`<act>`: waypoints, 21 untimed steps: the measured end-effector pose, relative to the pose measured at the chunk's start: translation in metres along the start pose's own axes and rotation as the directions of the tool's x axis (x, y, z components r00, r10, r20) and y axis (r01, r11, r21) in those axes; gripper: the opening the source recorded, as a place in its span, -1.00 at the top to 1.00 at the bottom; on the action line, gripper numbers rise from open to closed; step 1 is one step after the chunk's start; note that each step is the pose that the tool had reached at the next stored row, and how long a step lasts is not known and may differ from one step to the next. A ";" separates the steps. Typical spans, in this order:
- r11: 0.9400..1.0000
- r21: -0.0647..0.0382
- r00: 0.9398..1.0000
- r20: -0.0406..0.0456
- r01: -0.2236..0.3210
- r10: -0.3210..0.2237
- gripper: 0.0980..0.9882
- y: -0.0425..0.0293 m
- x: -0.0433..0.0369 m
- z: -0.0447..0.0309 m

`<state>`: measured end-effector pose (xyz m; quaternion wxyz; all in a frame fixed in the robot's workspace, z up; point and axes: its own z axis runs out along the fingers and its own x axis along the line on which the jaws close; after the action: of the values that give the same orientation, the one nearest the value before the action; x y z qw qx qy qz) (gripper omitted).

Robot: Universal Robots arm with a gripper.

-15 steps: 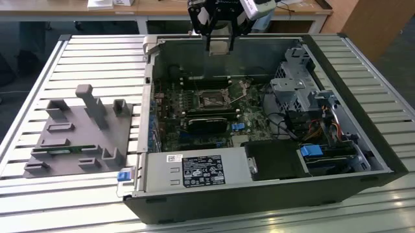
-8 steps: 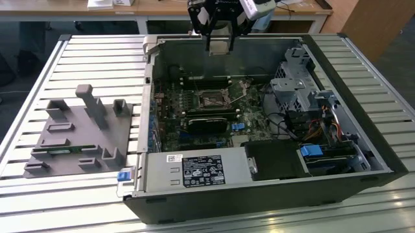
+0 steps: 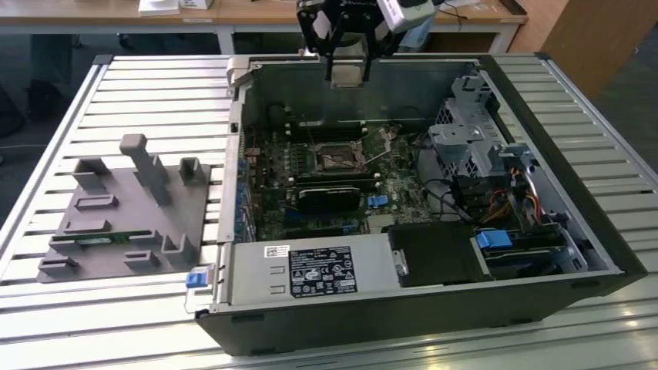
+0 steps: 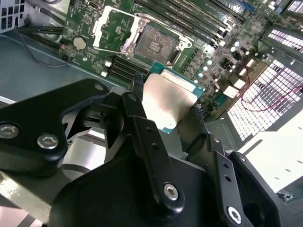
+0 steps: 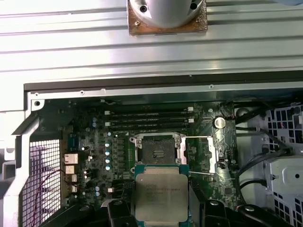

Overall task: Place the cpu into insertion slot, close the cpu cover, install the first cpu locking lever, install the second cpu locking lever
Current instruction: 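Place the cpu into insertion slot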

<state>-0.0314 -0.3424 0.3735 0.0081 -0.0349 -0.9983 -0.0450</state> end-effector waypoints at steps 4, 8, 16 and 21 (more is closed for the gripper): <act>1.000 0.000 1.000 0.001 -0.010 0.010 0.01 -0.0001 0.0007 0.0001; 1.000 0.000 1.000 0.001 -0.016 0.016 0.01 -0.0001 0.0011 0.0002; 0.999 -0.001 0.999 0.003 -0.034 0.034 0.01 -0.0002 0.0019 0.0003; 0.999 -0.001 0.999 0.004 -0.049 0.049 0.01 -0.0002 0.0021 0.0003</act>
<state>-0.0336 -0.3424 0.3732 0.0070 -0.0593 -0.9972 -0.0452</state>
